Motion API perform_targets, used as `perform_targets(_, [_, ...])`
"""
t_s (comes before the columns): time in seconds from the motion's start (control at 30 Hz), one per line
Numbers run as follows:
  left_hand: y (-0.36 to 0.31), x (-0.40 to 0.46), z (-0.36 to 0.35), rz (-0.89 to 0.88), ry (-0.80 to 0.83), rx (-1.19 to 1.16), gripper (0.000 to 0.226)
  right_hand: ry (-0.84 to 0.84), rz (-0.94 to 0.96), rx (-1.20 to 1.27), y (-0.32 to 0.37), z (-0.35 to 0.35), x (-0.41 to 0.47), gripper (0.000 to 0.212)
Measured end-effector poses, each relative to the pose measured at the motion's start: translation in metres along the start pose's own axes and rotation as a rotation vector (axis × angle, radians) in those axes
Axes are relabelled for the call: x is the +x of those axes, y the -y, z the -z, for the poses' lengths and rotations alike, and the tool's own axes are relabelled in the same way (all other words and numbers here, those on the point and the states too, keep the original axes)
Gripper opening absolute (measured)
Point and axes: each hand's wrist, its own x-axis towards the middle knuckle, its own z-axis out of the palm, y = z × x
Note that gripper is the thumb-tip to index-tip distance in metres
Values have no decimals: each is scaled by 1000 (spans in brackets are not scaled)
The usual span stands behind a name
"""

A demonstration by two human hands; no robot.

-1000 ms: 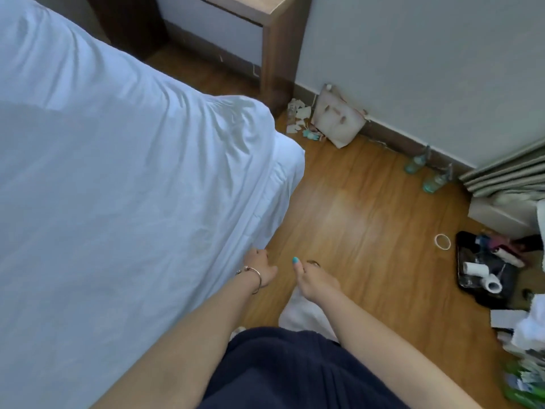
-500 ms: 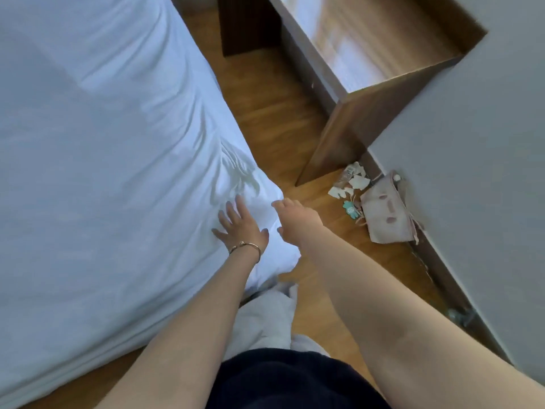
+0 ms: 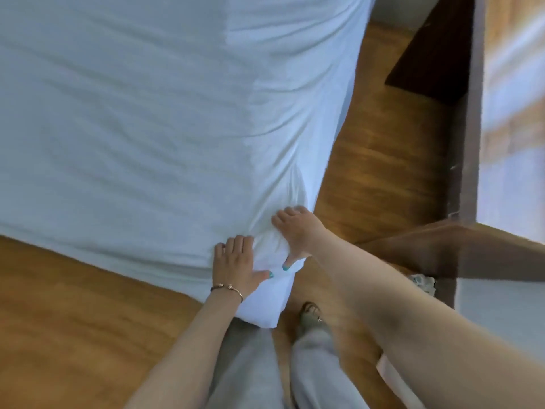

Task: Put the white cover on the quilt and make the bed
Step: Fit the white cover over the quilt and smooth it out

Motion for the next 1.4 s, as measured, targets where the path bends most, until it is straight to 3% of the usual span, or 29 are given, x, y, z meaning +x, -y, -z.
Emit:
perform_targets(0.1, [-17, 0, -4, 156, -137, -49, 51, -426, 16, 11, 1, -21, 2, 46])
perform_targets(0.2, [-29, -42, -33, 172, -332, -75, 33, -799, 37, 138, 28, -68, -24, 25])
perform_targets(0.27, [-26, -77, -66, 142, -374, -49, 27, -833, 103, 154, 58, -106, -36, 21])
perform_targets(0.33, [-15, -104, -97, 126, -363, -28, 22, -702, 131, 199, 86, -134, -42, 23])
perform_targets(0.4, [-12, -116, -108, 155, -287, -40, 33, -583, 115, 231, 96, -146, -44, 28])
perform_targets(0.47, [-22, -123, -103, 213, -185, -141, 43, -515, 151, 217, 87, -157, -55, 40])
perform_targets(0.5, [-29, -125, -96, 244, -178, -219, 37, -489, 193, 200, 79, -163, -66, 45])
perform_targets(0.57, [-34, -112, -70, 257, -283, -359, 17, -537, 269, 293, 62, -158, -81, 37])
perform_targets(0.6, [-33, -98, -59, 249, -360, -372, 20, -605, 287, 365, 56, -143, -81, 26])
perform_targets(0.67, [-27, -66, -54, 296, -466, -285, 31, -761, 266, 454, 49, -102, -58, 36])
perform_targets(0.7, [-25, -55, -60, 359, -434, -226, 44, -801, 242, 428, 47, -84, -40, 43])
perform_targets(0.73, [-24, -51, -70, 409, -341, -189, 57, -784, 209, 367, 45, -75, -23, 59])
perform_targets(0.8, [-28, -56, -94, 433, -153, -142, 70, -538, 150, 203, 42, -74, 3, 102])
perform_targets(0.83, [-31, -64, -105, 424, -102, -130, 71, -404, 140, 146, 41, -84, 7, 108])
perform_targets(0.97, [-29, -71, -117, 493, 17, -197, 75, -153, 51, 123, 47, -116, 0, 102])
perform_targets(1.13, [-66, -107, -88, 584, 75, -360, 93, -23, 8, 137, 49, -114, -60, 103])
perform_targets(1.2, [-71, -97, -56, 562, 4, -406, 81, -153, -30, 218, 43, -86, -62, 104])
perform_targets(1.27, [-73, -69, -32, 508, -141, -418, 61, -327, -70, 358, 32, -56, -50, 84])
perform_targets(1.3, [-72, -53, -23, 477, -125, -397, 60, -301, -52, 407, 23, -46, -41, 79])
perform_targets(1.33, [-71, -38, -18, 458, 12, -383, 67, -214, 5, 449, 13, -42, -33, 79])
perform_targets(1.4, [-73, -22, -19, 464, 409, -361, 81, 116, 54, 456, -9, -47, -25, 79])
